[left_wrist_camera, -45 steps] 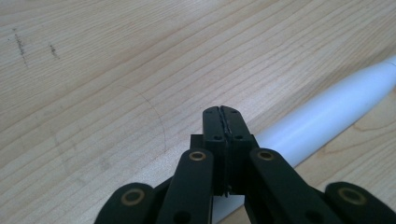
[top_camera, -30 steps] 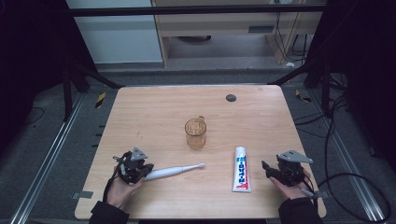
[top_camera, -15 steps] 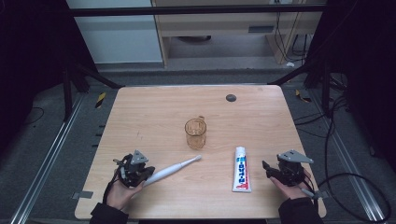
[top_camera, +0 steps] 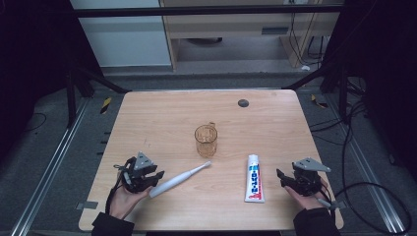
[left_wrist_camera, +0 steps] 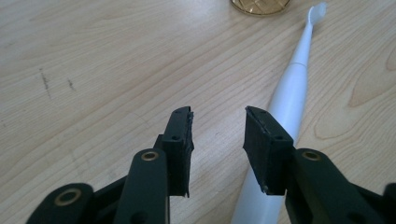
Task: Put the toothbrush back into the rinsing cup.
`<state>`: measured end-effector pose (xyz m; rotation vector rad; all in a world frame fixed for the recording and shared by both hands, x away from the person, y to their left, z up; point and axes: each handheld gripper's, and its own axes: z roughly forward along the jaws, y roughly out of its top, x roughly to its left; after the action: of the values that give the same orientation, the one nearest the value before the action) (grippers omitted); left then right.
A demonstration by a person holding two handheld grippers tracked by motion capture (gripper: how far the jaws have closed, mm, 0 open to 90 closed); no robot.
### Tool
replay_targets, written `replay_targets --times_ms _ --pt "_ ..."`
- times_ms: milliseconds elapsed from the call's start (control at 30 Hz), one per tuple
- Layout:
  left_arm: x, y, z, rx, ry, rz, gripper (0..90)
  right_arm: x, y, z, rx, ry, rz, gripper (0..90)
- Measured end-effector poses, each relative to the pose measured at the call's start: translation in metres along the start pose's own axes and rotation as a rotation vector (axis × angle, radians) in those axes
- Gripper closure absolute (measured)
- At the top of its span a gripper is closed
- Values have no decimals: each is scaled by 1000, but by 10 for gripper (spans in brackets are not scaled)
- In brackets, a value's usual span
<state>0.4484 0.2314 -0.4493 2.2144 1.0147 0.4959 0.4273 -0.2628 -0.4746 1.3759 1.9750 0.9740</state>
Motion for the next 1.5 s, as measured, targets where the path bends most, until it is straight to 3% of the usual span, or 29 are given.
replay_targets --times_ms 100,167,233,333,767,1033,1167,1233,1267,1500 --pt "0 8 -3 -14 -5 -13 499 0 0 0 -1 -2 2 353" --pt "0 11 -5 -20 -7 -13 482 -1 0 0 -1 -4 3 353" --pt "-1 20 -10 -37 -24 18 472 -2 1 -1 -5 -10 14 353" --pt "-1 30 -12 -40 -32 11 404 -2 2 -1 -10 -13 12 352" --pt "-3 62 2 3 -133 56 369 -4 3 -1 -11 -17 15 352" --pt "-9 81 13 8 -163 79 352 -4 2 0 -5 -10 13 351" --pt "-13 84 21 36 -184 107 361 -5 3 0 -6 -9 11 351" --pt "-15 83 22 46 -183 116 365 -5 3 0 -6 -7 11 351" --pt "-18 82 25 71 -184 143 368 -5 2 0 -2 -3 13 351" --pt "-24 73 36 135 -180 184 391 -3 1 0 6 -3 0 352"
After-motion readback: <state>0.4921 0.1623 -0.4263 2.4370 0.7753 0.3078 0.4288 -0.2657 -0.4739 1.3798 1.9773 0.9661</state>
